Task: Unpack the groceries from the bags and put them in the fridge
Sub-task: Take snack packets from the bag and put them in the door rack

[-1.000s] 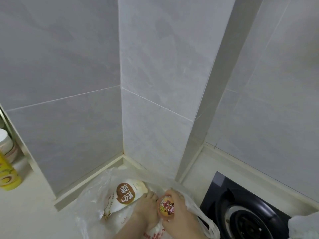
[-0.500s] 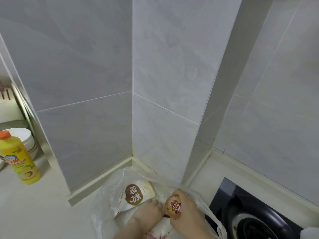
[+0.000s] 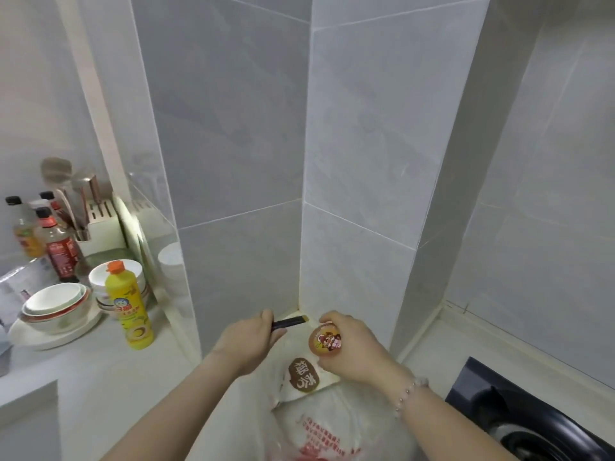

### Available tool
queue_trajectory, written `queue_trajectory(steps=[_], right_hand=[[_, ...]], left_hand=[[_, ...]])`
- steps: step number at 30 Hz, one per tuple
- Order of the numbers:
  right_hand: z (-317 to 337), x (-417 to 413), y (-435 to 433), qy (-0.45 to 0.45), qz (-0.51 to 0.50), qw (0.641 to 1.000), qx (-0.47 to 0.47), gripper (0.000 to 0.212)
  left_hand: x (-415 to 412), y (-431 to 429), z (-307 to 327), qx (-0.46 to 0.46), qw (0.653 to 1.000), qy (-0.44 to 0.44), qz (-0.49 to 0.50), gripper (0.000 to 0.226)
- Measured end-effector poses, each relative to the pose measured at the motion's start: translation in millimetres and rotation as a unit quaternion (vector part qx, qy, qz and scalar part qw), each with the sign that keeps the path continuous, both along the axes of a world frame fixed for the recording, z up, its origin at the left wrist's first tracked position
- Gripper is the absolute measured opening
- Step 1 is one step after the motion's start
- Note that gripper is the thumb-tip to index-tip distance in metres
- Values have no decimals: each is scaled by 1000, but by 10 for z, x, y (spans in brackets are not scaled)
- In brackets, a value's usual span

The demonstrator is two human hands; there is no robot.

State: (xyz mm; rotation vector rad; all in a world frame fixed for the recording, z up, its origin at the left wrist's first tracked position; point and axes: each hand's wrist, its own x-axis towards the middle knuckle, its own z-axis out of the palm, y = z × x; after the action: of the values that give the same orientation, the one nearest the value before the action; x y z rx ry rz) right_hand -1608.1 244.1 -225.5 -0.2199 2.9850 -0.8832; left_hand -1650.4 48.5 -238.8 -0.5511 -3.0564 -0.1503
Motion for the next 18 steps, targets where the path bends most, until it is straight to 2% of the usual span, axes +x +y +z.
queue_trajectory(steps=[2,8,15,18], right_hand=[[216,-65,-19,22,2,1000,23,65],[498,-3,-93,59,3,997,59,56],[821,368,-289,121,58,989,63,50],[908,599,-386,136,98,985,43,51]], left_hand=[[-23,-60,156,7,1000,19,4,38],[173,-209,480,31,998,58,3,29],[920,-416,733,13,992,105,69,27],[1355,-499,791,38,985,120,119,26]])
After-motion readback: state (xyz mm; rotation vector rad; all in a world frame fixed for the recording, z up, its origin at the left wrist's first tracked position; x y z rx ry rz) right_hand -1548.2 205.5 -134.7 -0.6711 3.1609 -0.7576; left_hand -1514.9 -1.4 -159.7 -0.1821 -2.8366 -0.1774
